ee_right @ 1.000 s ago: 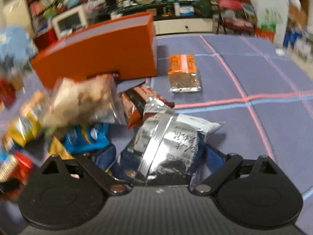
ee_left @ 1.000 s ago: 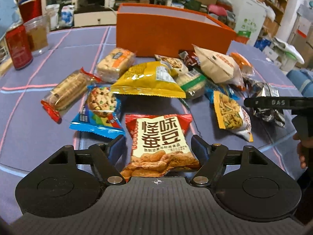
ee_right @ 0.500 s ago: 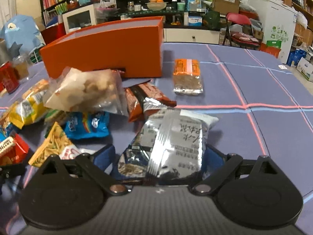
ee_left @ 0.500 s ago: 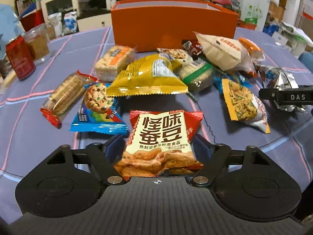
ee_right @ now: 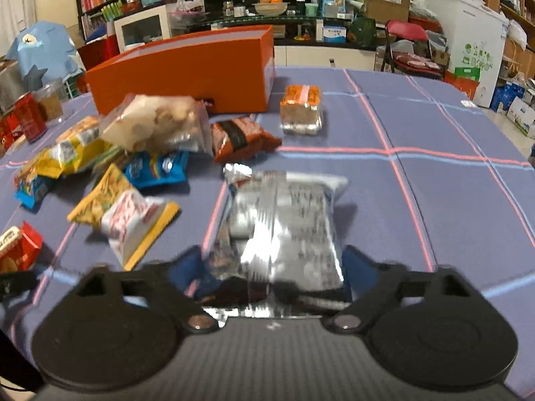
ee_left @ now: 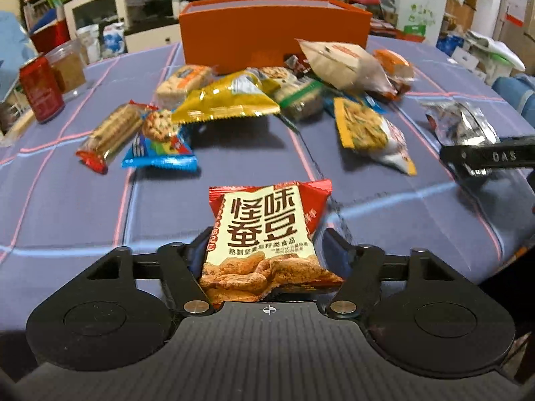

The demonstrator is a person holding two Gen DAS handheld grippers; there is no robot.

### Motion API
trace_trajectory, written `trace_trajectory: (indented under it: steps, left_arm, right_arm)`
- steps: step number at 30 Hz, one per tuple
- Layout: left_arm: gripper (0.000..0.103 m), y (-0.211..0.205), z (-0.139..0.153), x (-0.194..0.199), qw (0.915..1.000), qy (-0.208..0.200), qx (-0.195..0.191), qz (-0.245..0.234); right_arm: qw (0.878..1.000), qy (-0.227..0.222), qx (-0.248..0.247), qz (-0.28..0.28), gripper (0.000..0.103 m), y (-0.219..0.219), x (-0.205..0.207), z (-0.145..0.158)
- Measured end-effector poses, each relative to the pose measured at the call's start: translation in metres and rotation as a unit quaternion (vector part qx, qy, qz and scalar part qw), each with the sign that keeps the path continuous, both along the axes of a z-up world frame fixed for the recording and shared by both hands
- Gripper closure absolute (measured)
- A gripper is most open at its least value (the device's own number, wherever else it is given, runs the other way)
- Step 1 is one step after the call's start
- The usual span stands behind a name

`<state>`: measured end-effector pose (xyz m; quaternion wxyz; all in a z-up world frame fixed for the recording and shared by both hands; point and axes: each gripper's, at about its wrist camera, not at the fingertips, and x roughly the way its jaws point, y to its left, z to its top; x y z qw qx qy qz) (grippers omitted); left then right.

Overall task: Organize snacks
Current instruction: 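Carry both bags over the orange box and release them inside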

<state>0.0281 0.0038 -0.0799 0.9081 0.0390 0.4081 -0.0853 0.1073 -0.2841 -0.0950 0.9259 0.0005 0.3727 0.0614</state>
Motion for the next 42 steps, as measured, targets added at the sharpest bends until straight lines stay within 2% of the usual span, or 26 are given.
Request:
trace_trajectory:
  steps: [1, 4, 6, 9, 11, 12, 14, 16, 19, 25, 29, 34, 38, 42]
  left_arm:
    - [0.051, -0.002, -0.001, -0.001, 1.0, 0.0, 0.008, 0.0]
    - [0.052, 0.0, 0.003, 0.002, 0.9998, -0.007, 0.017, 0.01]
    - [0.052, 0.001, 0.001, 0.006, 0.9998, 0.0, 0.016, 0.014]
    - [0.051, 0.003, -0.002, 0.008, 0.9998, -0.002, 0.011, 0.014]
    - [0.075, 0.004, -0.001, 0.007, 1.0, -0.005, -0.004, 0.006]
    - [0.075, 0.003, 0.0, 0.007, 1.0, -0.007, -0.003, 0.002]
    - [0.083, 0.003, 0.001, 0.008, 1.0, -0.005, -0.006, -0.001]
    - [0.092, 0.01, 0.007, 0.01, 0.9995, 0.001, -0.031, 0.001]
    - [0.092, 0.026, 0.022, 0.014, 0.9969, 0.002, -0.078, 0.013]
    - [0.092, 0.044, 0.052, 0.037, 0.9937, -0.021, -0.107, 0.026]
    - [0.092, 0.046, 0.082, 0.076, 0.9924, -0.059, -0.103, 0.031]
    - [0.092, 0.041, 0.115, 0.141, 0.9893, -0.108, -0.094, 0.027]
    - [0.092, 0.031, 0.129, 0.201, 0.988, -0.121, -0.093, 0.025]
    - [0.092, 0.017, 0.13, 0.26, 0.9889, -0.119, -0.087, 0.019]
  right_arm:
    - [1.0, 0.001, 0.0, -0.001, 0.01, 0.0, 0.001, 0.0]
    - [0.999, -0.01, 0.031, -0.005, 0.01, -0.007, -0.002, 0.007]
    - [0.999, -0.017, 0.027, -0.006, 0.01, -0.006, -0.003, 0.009]
    - [1.0, -0.001, 0.028, -0.003, 0.009, -0.004, 0.0, 0.001]
    - [1.0, -0.012, 0.002, 0.005, 0.02, 0.001, -0.001, 0.0]
    - [1.0, -0.017, -0.008, 0.011, 0.027, 0.003, -0.001, 0.0]
    - [1.0, -0.017, 0.002, 0.011, 0.03, 0.0, -0.002, 0.001]
    - [0.999, -0.019, 0.032, 0.007, 0.031, -0.006, -0.004, 0.006]
    - [0.998, -0.04, 0.055, 0.008, 0.031, -0.008, -0.008, 0.021]
    - [0.992, -0.078, 0.094, 0.025, 0.031, -0.004, -0.004, 0.052]
    - [0.989, -0.098, 0.093, 0.052, 0.031, 0.004, 0.035, 0.076]
    - [0.986, -0.14, 0.063, 0.07, 0.031, 0.017, 0.111, 0.109]
    - [0.985, -0.134, 0.066, 0.082, 0.031, 0.03, 0.182, 0.114]
    - [0.986, -0.121, 0.055, 0.099, 0.031, 0.049, 0.24, 0.106]
